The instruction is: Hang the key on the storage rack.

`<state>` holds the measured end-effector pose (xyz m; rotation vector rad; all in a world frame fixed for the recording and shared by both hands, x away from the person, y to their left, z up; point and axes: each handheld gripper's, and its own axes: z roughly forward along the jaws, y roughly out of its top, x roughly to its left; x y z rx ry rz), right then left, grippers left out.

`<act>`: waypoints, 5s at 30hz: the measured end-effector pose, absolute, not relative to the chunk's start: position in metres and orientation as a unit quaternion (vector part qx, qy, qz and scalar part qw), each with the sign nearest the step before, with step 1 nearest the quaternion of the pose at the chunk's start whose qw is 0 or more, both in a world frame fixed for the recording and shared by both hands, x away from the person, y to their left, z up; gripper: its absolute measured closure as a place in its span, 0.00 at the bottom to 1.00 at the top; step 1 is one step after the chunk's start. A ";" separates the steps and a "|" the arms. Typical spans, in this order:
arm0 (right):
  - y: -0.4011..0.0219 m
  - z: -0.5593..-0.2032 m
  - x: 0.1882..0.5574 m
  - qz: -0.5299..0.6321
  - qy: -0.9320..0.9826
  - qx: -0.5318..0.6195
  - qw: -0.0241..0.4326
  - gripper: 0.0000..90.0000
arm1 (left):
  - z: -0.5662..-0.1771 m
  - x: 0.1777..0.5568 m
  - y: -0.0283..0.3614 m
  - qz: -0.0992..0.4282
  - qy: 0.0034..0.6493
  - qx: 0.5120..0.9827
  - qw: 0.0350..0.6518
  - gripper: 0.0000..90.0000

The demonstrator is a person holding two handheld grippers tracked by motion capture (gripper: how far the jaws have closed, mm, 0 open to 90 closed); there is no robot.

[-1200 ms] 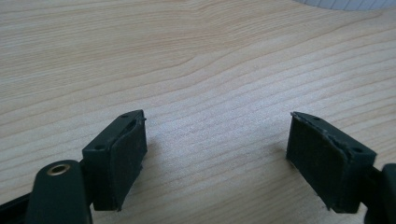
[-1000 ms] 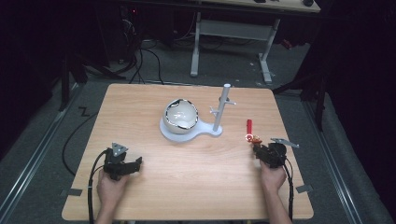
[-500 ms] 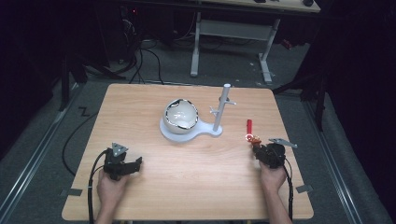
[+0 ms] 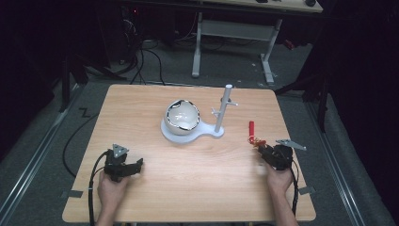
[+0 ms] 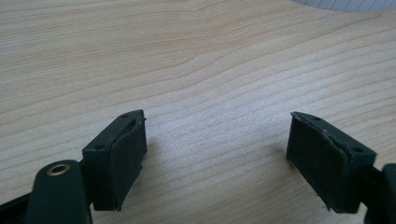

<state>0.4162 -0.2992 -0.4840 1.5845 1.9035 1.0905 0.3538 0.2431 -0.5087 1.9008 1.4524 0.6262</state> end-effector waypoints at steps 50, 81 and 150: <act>-0.315 -0.409 0.392 0.454 0.676 0.512 0.272 0.75 | -0.509 0.354 0.243 0.238 0.555 0.726 0.329 0.23; -0.297 -0.354 0.386 0.489 0.688 0.449 0.295 0.75 | -0.509 0.354 0.243 0.239 0.554 0.727 0.328 0.23; -0.216 -0.299 0.420 0.523 0.720 0.364 0.276 0.75 | -0.509 0.354 0.244 0.237 0.555 0.725 0.331 0.23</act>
